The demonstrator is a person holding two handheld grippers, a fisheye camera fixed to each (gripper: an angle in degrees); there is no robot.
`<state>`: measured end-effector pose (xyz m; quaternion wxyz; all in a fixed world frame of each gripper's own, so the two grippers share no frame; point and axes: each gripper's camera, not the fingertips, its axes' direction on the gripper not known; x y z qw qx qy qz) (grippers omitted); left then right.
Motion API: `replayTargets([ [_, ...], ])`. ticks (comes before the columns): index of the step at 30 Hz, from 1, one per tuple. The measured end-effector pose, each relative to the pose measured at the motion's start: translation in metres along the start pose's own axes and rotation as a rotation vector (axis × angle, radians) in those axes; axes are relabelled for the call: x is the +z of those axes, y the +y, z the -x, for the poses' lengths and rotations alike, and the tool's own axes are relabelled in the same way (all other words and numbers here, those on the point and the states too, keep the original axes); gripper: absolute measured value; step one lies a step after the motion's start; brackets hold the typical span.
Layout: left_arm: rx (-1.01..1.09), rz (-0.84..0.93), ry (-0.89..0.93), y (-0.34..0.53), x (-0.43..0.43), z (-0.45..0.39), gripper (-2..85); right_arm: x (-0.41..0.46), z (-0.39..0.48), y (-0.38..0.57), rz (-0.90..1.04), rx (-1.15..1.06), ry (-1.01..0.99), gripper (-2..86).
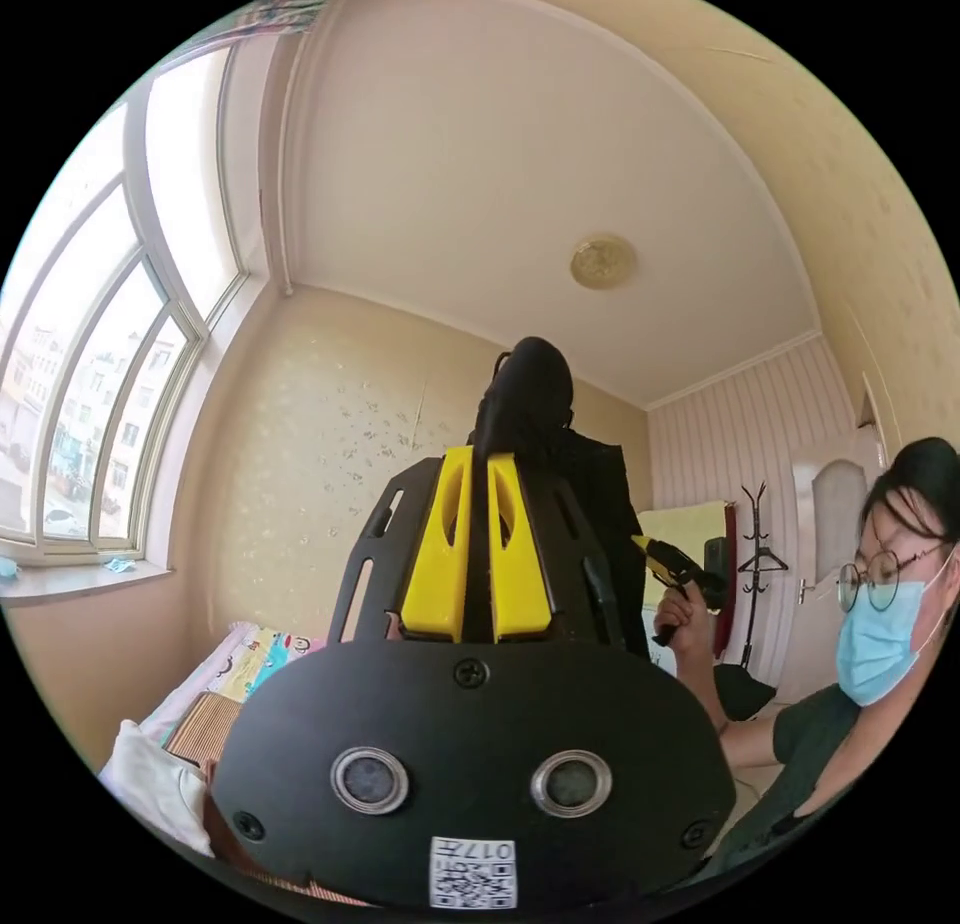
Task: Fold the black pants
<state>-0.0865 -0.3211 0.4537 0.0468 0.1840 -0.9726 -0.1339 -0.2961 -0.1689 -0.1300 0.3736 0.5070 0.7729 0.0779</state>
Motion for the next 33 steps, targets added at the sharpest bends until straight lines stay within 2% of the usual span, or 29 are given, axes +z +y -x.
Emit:
replayTargets([
  [4,-0.058,0.03,0.019,0.076,0.035,0.038,0.2,0.034,-0.048,0.036,0.003,0.062,0.031,2.3],
  [6,-0.106,0.097,-0.035,0.094,0.073,0.065,0.3,0.082,-0.086,0.045,0.06,0.031,0.165,2.4],
  [7,-0.128,0.161,-0.071,0.095,0.117,0.088,0.4,0.099,-0.1,0.044,0.082,0.042,0.2,2.4],
  [9,-0.139,0.278,-0.122,0.084,0.212,0.132,0.9,0.181,-0.181,0.02,0.139,0.104,0.361,2.6],
  [11,-0.027,0.514,-0.052,0.058,0.364,0.2,2.6,0.262,-0.262,-0.011,0.199,0.109,0.547,2.9],
  [12,0.001,0.557,-0.066,0.057,0.393,0.217,2.9,0.303,-0.319,-0.022,0.188,0.127,0.639,3.2],
  [13,-0.002,0.635,-0.159,0.064,0.431,0.25,2.8,0.318,-0.348,-0.022,0.205,0.152,0.652,3.4],
  [14,-0.072,0.707,-0.268,0.081,0.452,0.282,2.1,0.34,-0.404,-0.015,0.296,0.275,0.671,3.8],
  [15,-0.104,0.736,-0.294,0.093,0.458,0.296,3.4,0.346,-0.439,0.004,0.349,0.379,0.666,4.2],
  [16,-0.148,0.774,-0.279,0.12,0.465,0.319,5.9,0.347,-0.447,0.017,0.363,0.382,0.642,4.4],
  [18,-0.17,0.846,-0.137,0.176,0.467,0.344,7.8,0.349,-0.451,0.09,0.472,0.278,0.569,5.5],
  [20,-0.171,1.058,0.032,0.278,0.452,0.365,8.0,0.344,-0.451,0.163,0.626,0.222,0.579,5.5],
  [22,-0.191,1.185,0.053,0.362,0.417,0.375,8.2,0.329,-0.45,0.243,0.758,0.196,0.583,5.2],
  [24,-0.294,1.268,0.079,0.441,0.37,0.383,8.8,0.293,-0.441,0.342,0.867,0.218,0.556,4.2],
  [26,-0.465,1.356,0.111,0.53,0.304,0.386,10.8,0.265,-0.427,0.399,0.916,0.244,0.551,3.5],
  [28,-0.508,1.4,0.084,0.57,0.258,0.378,12.1,0.238,-0.407,0.438,0.917,0.278,0.568,3.0],
  [33,-0.493,1.409,-0.2,0.6,0.15,0.345,13.7,0.191,-0.364,0.489,0.862,0.408,0.546,2.1],
])
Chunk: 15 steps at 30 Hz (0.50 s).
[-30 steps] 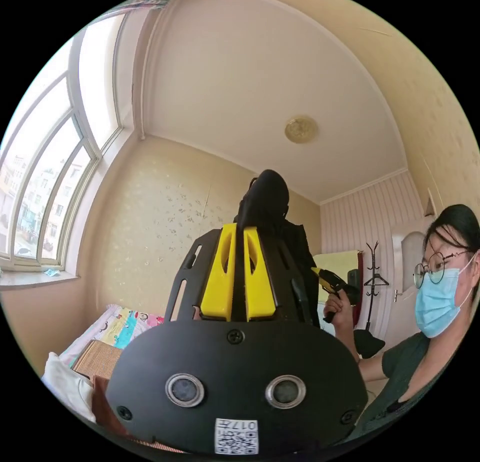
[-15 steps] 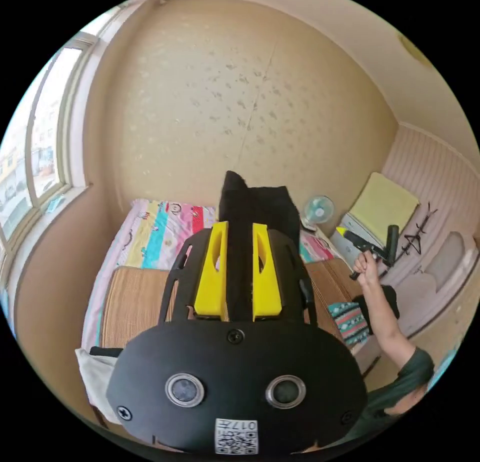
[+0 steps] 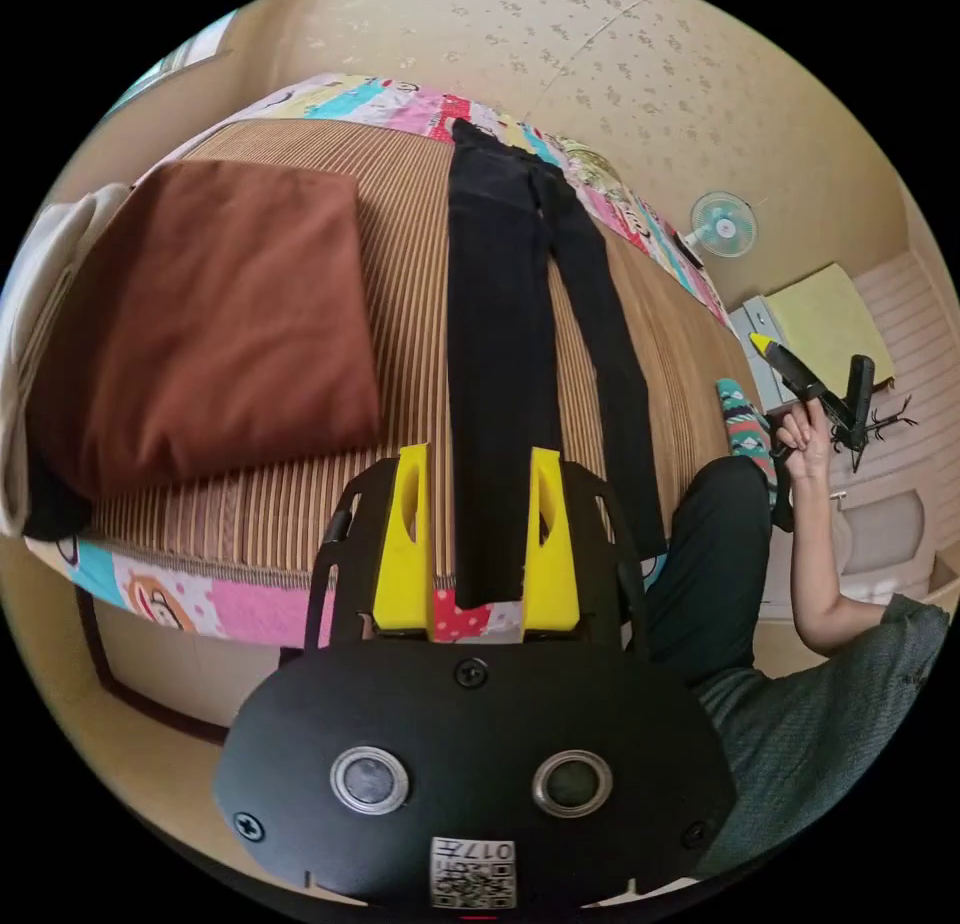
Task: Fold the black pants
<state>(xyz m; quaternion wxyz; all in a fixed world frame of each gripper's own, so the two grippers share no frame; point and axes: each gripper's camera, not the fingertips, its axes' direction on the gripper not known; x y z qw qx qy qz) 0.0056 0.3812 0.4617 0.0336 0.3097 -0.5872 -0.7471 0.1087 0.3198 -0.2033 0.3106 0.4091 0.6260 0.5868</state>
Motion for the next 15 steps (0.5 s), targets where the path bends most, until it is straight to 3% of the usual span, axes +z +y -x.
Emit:
replayTargets([
  [4,-0.145,0.06,-0.018,0.048,0.009,0.014,12.2,0.001,-0.012,0.02,-0.027,0.049,0.007,1.4],
  [6,-0.159,0.008,-0.014,0.057,0.003,0.018,5.6,0.01,-0.033,0.041,-0.062,0.137,-0.007,0.9],
  [9,-0.173,0.083,0.195,0.046,-0.002,0.043,0.7,0.007,-0.054,0.044,-0.054,0.128,-0.168,0.6],
  [11,-0.061,-0.032,0.562,0.041,-0.04,0.053,0.0,0.005,-0.066,0.043,-0.026,0.153,-0.179,0.5],
  [13,-0.01,-0.125,0.716,0.048,-0.065,0.068,-0.1,0.0,-0.081,0.044,-0.007,0.183,-0.198,0.5],
  [15,-0.063,-0.135,0.673,0.06,-0.074,0.095,0.0,-0.011,-0.101,0.047,-0.018,0.218,-0.236,0.5],
])
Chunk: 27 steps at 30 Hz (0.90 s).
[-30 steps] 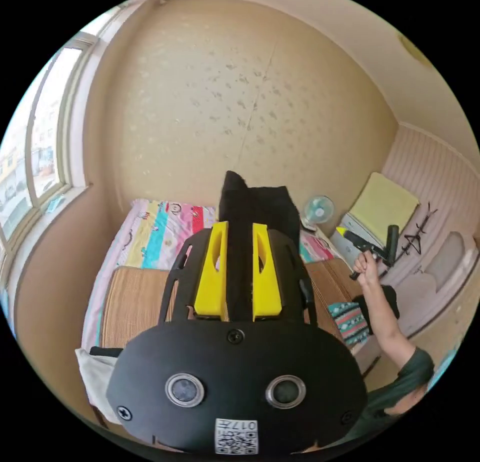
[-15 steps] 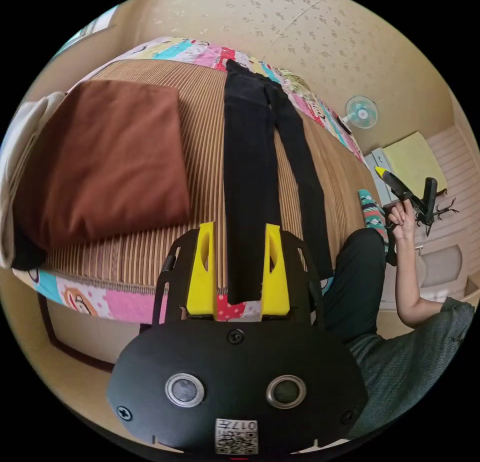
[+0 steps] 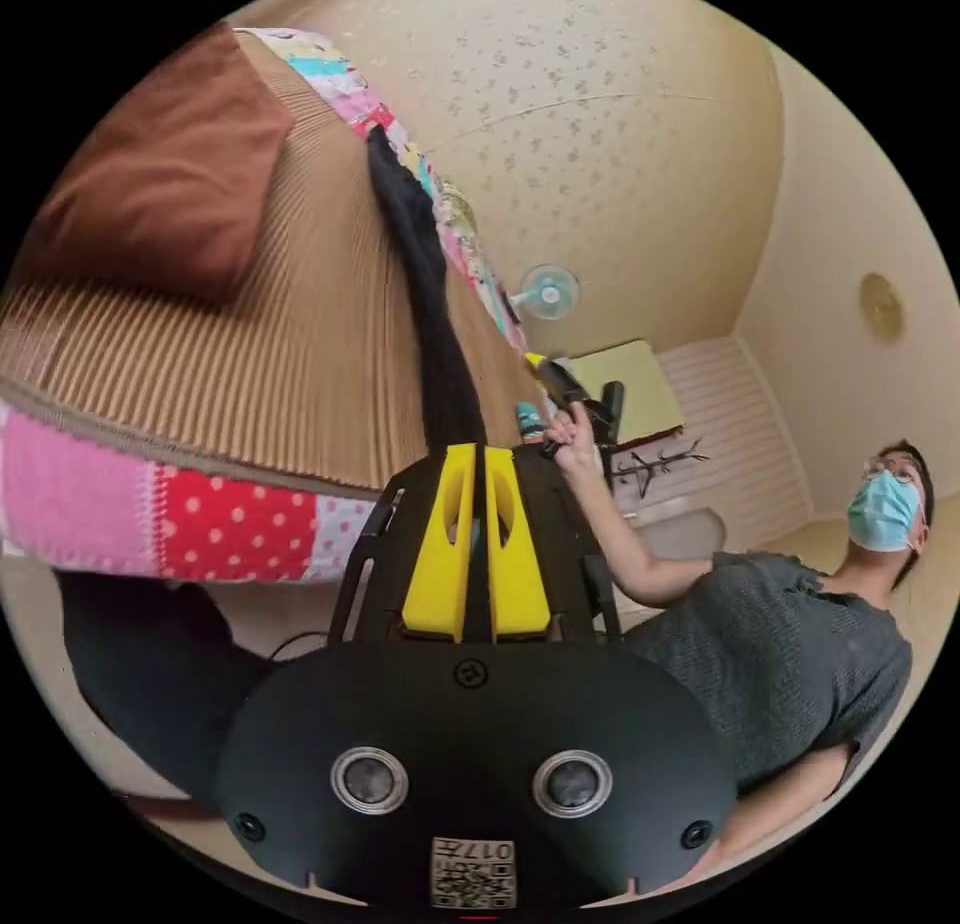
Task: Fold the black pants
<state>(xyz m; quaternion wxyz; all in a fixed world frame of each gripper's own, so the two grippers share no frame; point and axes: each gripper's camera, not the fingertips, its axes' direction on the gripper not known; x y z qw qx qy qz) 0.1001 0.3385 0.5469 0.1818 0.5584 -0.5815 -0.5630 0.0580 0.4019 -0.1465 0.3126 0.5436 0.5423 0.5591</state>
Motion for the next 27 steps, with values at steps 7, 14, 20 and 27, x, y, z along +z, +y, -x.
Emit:
replayTargets([
  [7,-0.183,-0.072,-0.519,0.05,-0.04,0.016,3.8,-0.03,-0.026,0.0,0.02,0.032,-0.027,0.4],
  [14,0.166,0.068,-0.556,0.053,0.004,-0.076,7.9,-0.056,-0.04,0.002,0.078,0.016,-0.055,0.5],
  [20,0.447,0.334,-0.566,0.008,0.125,-0.107,11.1,-0.068,-0.05,0.005,0.136,0.035,-0.021,0.6],
  [27,0.533,0.463,-0.851,0.034,0.172,-0.083,9.2,-0.106,-0.066,0.014,0.13,0.047,-0.064,0.6],
])
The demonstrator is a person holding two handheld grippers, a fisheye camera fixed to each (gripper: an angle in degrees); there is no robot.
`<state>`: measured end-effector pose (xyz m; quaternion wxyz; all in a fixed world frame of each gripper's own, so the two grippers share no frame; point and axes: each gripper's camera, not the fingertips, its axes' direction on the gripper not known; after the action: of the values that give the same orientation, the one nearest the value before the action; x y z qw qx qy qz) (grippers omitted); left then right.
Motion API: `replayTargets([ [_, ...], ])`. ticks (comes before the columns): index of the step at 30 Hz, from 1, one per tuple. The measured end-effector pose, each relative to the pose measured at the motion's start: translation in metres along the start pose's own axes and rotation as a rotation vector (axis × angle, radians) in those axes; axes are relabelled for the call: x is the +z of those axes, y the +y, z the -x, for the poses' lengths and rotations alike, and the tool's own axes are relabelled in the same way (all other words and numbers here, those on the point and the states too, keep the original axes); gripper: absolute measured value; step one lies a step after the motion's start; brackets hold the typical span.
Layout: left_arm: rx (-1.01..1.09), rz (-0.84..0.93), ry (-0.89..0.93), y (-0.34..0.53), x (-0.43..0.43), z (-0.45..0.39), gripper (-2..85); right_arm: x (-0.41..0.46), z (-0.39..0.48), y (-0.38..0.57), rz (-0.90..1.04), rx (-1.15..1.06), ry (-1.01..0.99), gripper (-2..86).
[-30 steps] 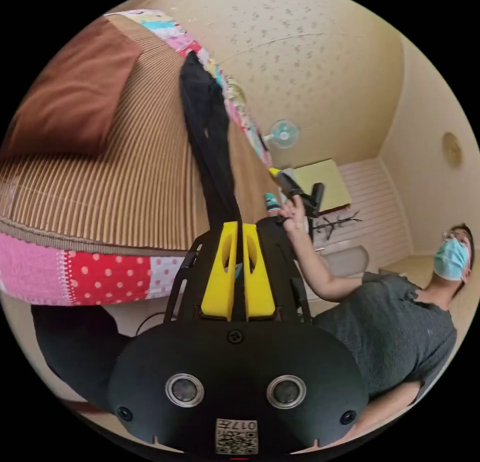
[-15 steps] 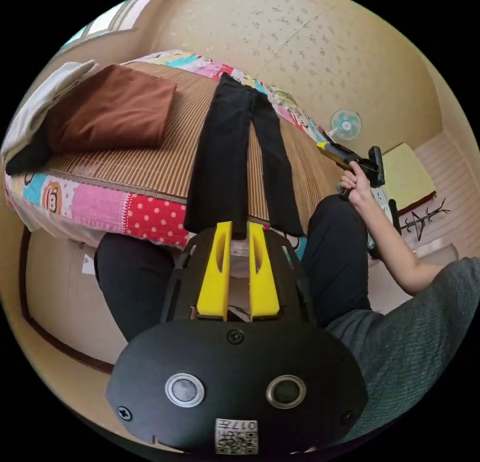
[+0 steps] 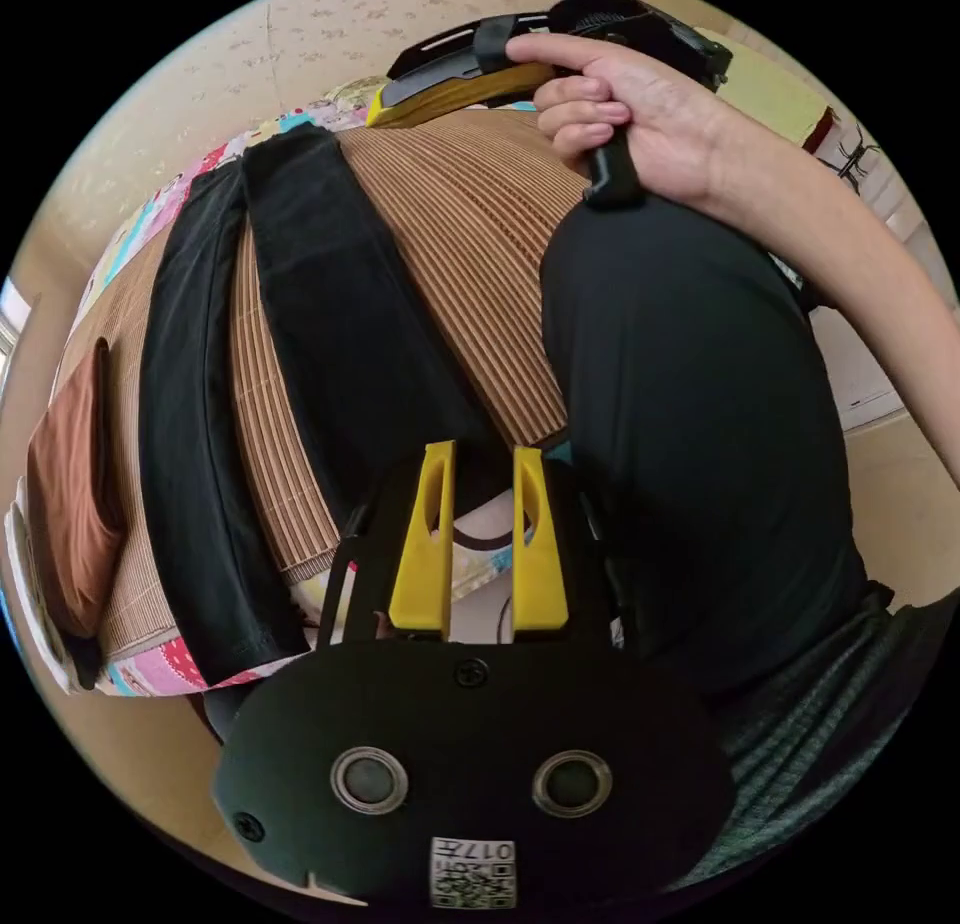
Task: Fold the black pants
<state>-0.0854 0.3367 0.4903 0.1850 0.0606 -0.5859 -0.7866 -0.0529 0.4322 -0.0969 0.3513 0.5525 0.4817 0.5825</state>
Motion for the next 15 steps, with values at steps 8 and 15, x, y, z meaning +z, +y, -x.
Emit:
replayTargets([
  [8,-0.147,-0.196,0.439,0.052,-0.058,0.084,1.7,-0.021,-0.01,0.01,0.007,0.025,0.002,0.7],
  [15,-0.145,-0.157,0.321,0.077,-0.087,0.114,5.0,-0.034,-0.003,0.022,0.02,-0.006,0.031,0.9],
])
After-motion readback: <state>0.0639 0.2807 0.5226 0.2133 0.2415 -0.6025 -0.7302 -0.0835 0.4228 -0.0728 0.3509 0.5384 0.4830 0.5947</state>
